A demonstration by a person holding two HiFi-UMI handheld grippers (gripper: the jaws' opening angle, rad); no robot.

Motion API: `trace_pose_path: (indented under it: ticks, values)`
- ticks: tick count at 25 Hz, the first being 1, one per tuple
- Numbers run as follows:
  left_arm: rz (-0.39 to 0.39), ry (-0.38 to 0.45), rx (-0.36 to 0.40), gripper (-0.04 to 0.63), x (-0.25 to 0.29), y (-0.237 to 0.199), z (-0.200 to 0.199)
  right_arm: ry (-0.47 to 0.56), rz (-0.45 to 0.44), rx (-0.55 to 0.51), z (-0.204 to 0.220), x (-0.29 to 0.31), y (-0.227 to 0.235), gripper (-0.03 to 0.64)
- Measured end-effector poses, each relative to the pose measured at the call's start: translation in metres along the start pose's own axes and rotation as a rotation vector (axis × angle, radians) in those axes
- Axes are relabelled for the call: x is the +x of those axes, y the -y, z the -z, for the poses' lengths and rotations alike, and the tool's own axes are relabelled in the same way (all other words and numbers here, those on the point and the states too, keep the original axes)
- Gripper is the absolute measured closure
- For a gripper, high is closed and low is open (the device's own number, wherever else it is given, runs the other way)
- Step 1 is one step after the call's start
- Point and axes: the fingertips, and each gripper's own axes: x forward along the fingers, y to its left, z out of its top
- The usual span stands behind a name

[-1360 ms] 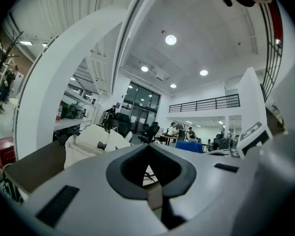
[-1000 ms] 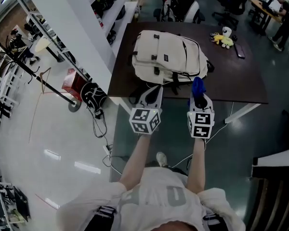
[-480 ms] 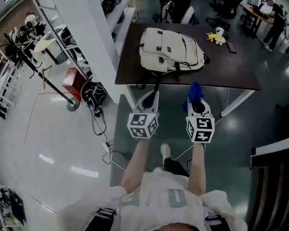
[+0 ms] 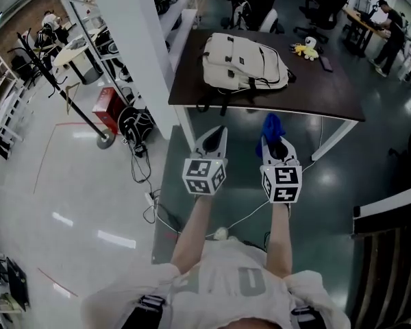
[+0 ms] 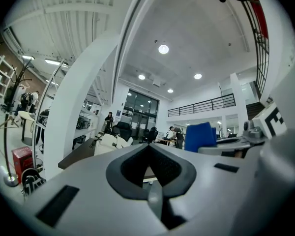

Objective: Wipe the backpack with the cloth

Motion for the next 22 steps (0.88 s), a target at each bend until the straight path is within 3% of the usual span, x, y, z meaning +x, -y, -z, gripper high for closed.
trace_pose_path:
  ticks: [9, 22]
  values:
    - [0.026, 0.006, 0.092, 0.592, -0.017, 0.05, -0.009, 0.039, -0.029, 0.014, -0.007, -0.031, 0.008, 0.575]
    - [-0.007, 0.035, 0.116, 0.592, -0.03, 0.042, -0.025, 0.075, -0.072, -0.02, -0.023, -0.031, -0.01, 0.575]
